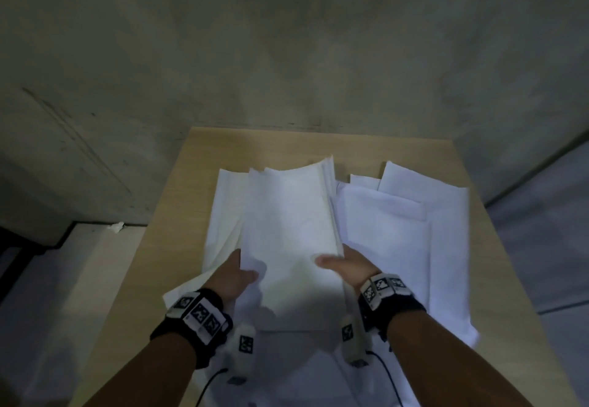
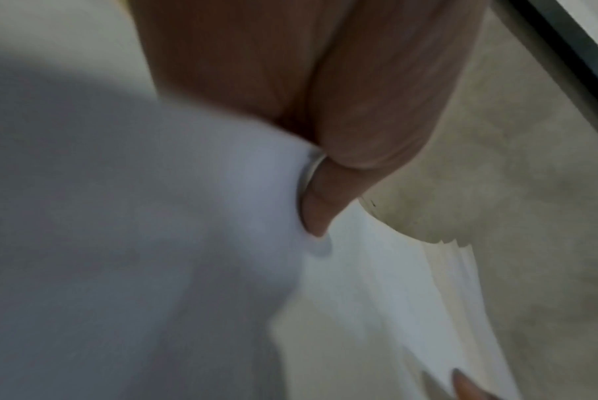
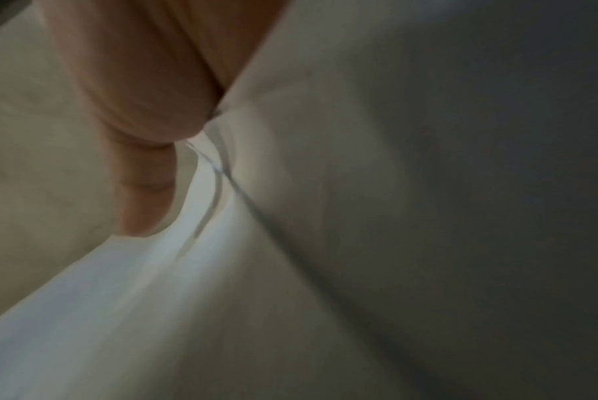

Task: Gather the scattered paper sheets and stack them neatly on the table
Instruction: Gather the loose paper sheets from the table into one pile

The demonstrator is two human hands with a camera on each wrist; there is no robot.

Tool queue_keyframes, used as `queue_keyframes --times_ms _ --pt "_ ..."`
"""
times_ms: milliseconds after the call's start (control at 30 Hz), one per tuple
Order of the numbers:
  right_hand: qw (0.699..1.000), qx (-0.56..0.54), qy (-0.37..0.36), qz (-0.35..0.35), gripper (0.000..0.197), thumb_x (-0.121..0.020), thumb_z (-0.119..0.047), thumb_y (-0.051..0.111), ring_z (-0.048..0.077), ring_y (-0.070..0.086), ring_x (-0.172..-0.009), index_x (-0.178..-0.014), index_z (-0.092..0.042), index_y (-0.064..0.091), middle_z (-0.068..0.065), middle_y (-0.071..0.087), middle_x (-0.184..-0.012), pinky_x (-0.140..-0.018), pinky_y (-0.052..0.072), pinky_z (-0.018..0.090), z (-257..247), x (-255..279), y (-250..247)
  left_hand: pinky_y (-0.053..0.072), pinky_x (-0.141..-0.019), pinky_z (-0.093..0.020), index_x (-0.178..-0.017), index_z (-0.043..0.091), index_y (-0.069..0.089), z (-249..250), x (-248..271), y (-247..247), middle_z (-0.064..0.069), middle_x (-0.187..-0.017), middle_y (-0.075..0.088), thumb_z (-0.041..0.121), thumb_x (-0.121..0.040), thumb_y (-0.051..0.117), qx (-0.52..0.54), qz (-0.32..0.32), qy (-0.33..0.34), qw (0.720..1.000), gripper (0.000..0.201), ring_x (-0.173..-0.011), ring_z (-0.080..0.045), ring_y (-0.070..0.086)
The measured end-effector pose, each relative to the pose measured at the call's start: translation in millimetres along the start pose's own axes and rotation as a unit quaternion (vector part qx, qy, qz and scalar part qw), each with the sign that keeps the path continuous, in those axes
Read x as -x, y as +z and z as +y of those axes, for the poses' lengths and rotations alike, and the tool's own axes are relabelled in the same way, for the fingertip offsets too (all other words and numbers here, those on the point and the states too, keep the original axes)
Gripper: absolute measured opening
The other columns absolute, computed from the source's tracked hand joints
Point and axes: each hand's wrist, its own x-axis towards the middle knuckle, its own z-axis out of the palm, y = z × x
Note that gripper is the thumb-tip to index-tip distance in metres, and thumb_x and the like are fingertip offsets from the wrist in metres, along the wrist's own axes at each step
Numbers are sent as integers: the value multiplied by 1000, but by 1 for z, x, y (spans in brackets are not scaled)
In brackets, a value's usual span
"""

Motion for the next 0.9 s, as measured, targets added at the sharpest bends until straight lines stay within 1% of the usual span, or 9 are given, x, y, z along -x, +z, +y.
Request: queue_keyframes --times_ms 133,233,300,400,467,600,700,767,900 --pt "999 -19 20 -19 49 -81 -13 71 23 63 -106 -128 -10 59 5 68 -115 -99 47 36 2 1 21 46 -92 -35 -105 3 65 -9 9 4 -15 -103 67 26 -59 82 195 -6 -79 978 53 -105 -31 59" --pt "999 -38 -13 -3 49 -76 -15 76 16 63 -101 -121 -23 60 -5 69 -108 -102 45 38 -7 7 21 51 -89 -46 -108 -5 65 -11 20 0 -25 -108 68 17 -76 74 315 -38 -128 940 40 -101 -39 64" --pt "998 -44 -42 -5 54 -76 -17 76 17 61 -107 -126 -24 58 -5 66 -112 -102 44 39 -17 14 23 55 -75 -41 -99 -7 66 -9 28 2 -28 -102 68 10 -84 62 327 -37 -112 938 23 -84 -36 68" --pt "998 -13 -68 -9 39 -85 -28 68 15 59 -110 -123 -26 58 -7 65 -116 -100 44 30 -24 30 18 55 -73 -42 -96 -9 66 -7 37 1 -32 -100 68 7 -87 57 287 36 -71 955 20 -78 -36 68" --pt "994 -19 -61 91 24 -87 -27 65 19 64 -97 -111 -28 61 -6 67 -103 -88 48 19 -17 43 0 57 -68 -43 -93 -9 66 -8 43 -6 -28 -90 72 6 -86 58 275 72 -47 958 18 -72 -36 70" --pt "906 204 147 340 77 -75 -43 67 38 44 -122 -142 -21 34 14 45 -138 -101 38 41 23 62 -46 54 -79 -52 -93 -8 67 -14 63 -21 -29 -91 72 9 -83 64 253 129 -35 958 20 -78 -41 69" --pt "888 242 236 311 94 -70 -50 67 39 39 -125 -147 -24 18 16 38 -141 -103 37 48 42 65 -49 57 -64 -43 -90 -10 65 -14 78 -27 -26 -77 73 8 -83 62 262 155 -32 952 19 -63 -36 68" --pt "893 234 242 300 97 -70 -43 70 38 41 -125 -147 -22 16 16 42 -138 -103 39 48 48 57 -51 54 -73 -45 -92 -10 64 -11 86 -30 -29 -85 71 8 -83 62 266 163 -28 950 21 -71 -38 67" --pt "930 132 213 270 77 -74 -18 74 40 54 -117 -139 -6 35 20 58 -126 -95 49 45 48 44 -64 56 -61 -39 -90 -4 64 -1 103 -38 -16 -76 76 -1 -83 59 269 146 -11 952 10 -63 -32 69"
